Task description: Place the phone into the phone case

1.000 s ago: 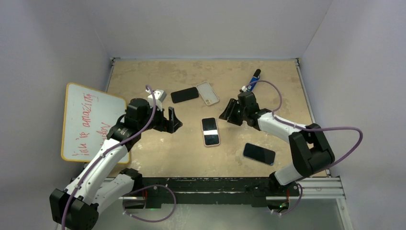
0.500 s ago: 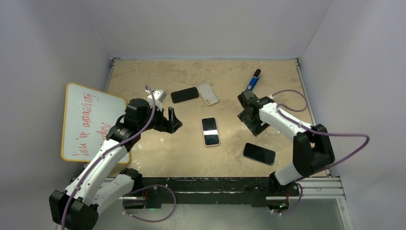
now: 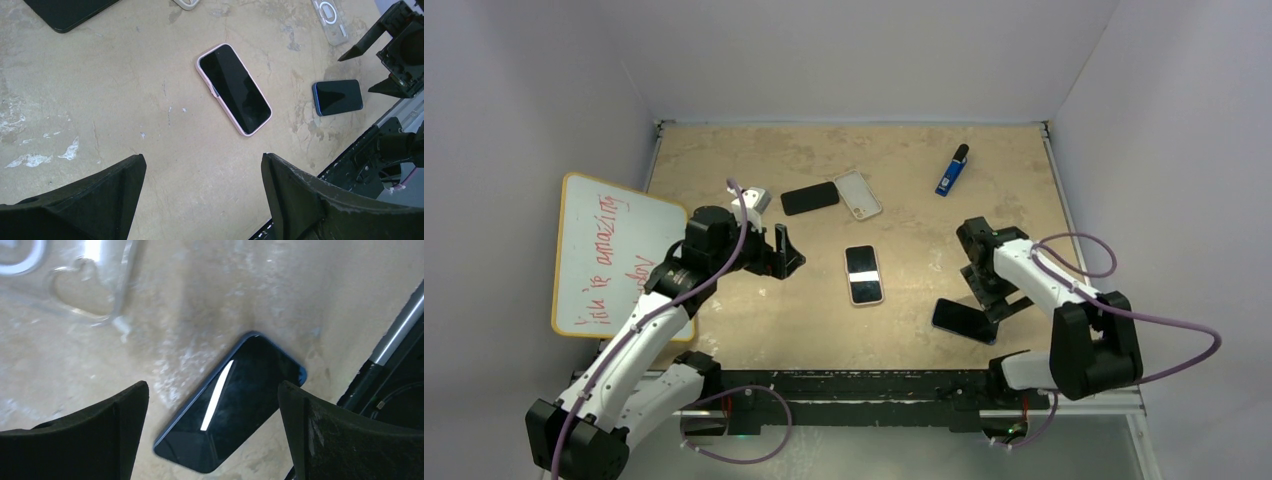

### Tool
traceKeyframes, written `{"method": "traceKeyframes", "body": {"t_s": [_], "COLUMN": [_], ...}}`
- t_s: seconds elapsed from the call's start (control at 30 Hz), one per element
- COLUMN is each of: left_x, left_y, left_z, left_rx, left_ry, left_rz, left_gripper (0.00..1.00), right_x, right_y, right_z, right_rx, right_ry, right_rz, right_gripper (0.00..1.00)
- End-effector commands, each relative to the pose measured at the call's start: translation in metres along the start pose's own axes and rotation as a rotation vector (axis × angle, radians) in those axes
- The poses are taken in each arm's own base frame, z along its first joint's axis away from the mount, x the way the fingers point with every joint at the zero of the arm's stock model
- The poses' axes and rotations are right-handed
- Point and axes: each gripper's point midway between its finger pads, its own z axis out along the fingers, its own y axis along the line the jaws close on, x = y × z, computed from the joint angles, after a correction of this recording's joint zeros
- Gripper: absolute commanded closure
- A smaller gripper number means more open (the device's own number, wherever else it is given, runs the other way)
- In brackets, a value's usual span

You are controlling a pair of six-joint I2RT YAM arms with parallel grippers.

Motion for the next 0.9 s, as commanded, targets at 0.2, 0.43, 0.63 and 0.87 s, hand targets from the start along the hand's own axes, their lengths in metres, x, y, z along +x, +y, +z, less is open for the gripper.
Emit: {"method": "traceKeyframes", "body": {"t_s": [0.2,0.43,0.63,0.87], "left_x": [-0.017,-0.015,-0.014,-0.014], "left_y": [-0.005,-0.003,-0.001,-0.001], "left_z": [-0.006,-0.003,-0.003,-0.003], "left_rx": [0.013,0.008,-0.004,-0.006], "left_ry": [-0.05,-0.039,-0.037,-0.034], "left_rz": [0.038,0.033,0.03,0.028], "left_gripper": [0.12,0.12,0.12,0.12], "right_x": [-0.008,0.004,0.021,0.038], "right_y": [-0.03,-0.013,-0.015,-0.009], "right_z": [0.035,0.035,0.028,0.018], "right_rx": [-0.016,-0.131,-0.155,-0.216], "right_ry": [0.005,0.075,0.17,0.268], "right_rz": [0.097,0.025,-0.011,-0.057], "right_gripper": [0.02,0.03,0.03,0.06]}}
